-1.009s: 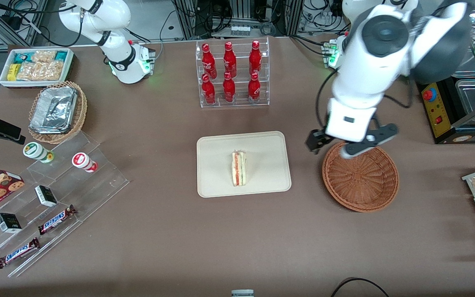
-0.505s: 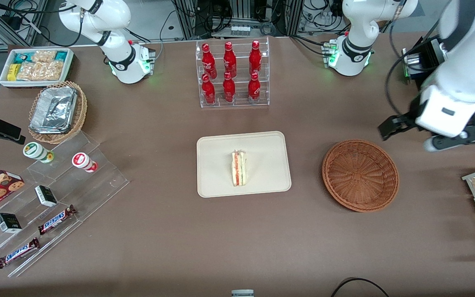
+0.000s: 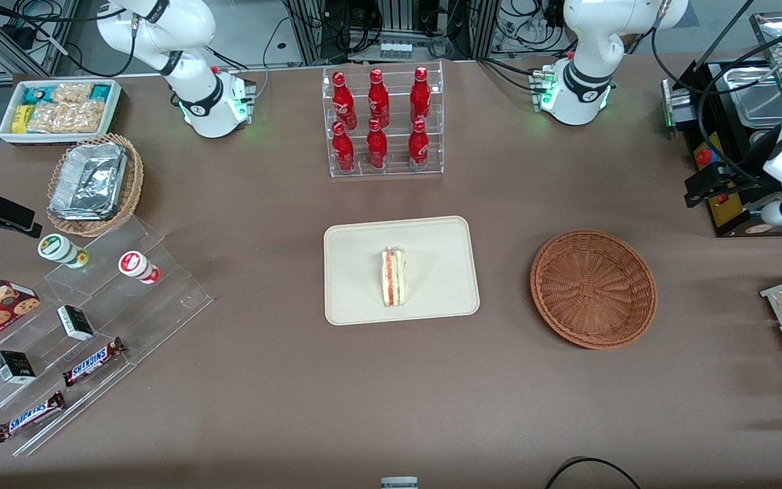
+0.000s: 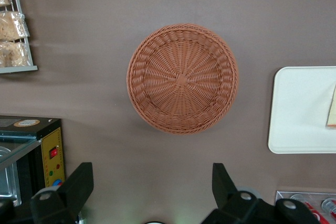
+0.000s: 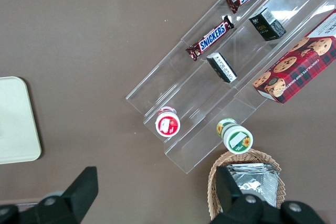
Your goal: Place sandwich from basket to tray
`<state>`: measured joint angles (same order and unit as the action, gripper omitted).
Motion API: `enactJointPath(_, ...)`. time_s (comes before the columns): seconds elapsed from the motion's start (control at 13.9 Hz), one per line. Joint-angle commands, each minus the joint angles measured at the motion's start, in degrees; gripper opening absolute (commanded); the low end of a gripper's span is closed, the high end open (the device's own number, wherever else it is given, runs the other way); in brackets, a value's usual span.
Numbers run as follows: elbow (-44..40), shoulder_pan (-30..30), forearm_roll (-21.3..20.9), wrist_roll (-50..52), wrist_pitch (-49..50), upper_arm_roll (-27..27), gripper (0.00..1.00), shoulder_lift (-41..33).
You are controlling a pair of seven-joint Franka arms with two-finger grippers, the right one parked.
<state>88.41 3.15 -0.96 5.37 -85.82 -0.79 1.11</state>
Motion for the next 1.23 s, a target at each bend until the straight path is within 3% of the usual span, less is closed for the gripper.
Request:
enactJointPath(0.0,4.6,0.2,0.7,-1.5,-0.9,-0.6,1.0,-4.0)
enactJointPath(0.22,8.1,0.2,0.8,-6.0,-2.6,-1.8,1.0,-7.2)
enactJointPath(1.15,0.9,-1.0,0.8,-4.4,-2.0,-1.3,1.0,-3.2)
